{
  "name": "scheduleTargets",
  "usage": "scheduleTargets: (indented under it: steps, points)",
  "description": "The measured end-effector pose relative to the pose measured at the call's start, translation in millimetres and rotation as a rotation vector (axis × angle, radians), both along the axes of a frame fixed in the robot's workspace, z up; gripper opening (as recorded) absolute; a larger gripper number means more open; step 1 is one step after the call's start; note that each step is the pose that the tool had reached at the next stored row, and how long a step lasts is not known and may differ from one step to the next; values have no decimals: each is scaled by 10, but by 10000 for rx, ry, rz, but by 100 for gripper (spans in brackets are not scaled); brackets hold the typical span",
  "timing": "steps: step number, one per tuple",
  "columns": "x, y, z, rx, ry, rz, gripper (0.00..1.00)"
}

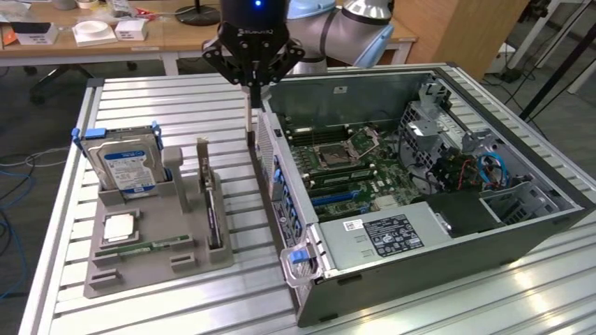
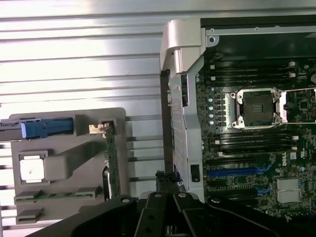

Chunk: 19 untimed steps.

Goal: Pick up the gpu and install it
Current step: 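Reach for the gpu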

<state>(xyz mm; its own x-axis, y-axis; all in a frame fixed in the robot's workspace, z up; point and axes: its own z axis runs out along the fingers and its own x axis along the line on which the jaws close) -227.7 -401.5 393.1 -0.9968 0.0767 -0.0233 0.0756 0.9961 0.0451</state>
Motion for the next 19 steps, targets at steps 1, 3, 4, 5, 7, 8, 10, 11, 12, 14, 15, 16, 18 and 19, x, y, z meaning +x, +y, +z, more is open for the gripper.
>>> scheduleTargets:
  steps: [1,3,4,5,7,8,10,11,12,14,15,16,18,19]
  points:
    - [-8,0,0,0,0,-1,11]
    - [-22,0,0,0,0,-1,11]
    - [-29,0,0,0,0,-2,11]
    - [-36,0,0,0,0,-2,11]
    - [-50,0,0,-1,0,-4,11]
    - [-57,0,0,0,0,-4,11]
    - [-70,0,0,0,0,-6,11]
    - [-76,-1,0,0,0,-6,11]
    - [-82,-1,0,0,0,-7,11]
    - [-97,-1,0,0,0,-8,11]
    - [-106,-1,0,0,0,-10,11]
    - [-115,-1,0,0,0,-10,11]
    - [-137,-1,0,0,0,-12,11]
    - [-148,-1,0,0,0,-13,11]
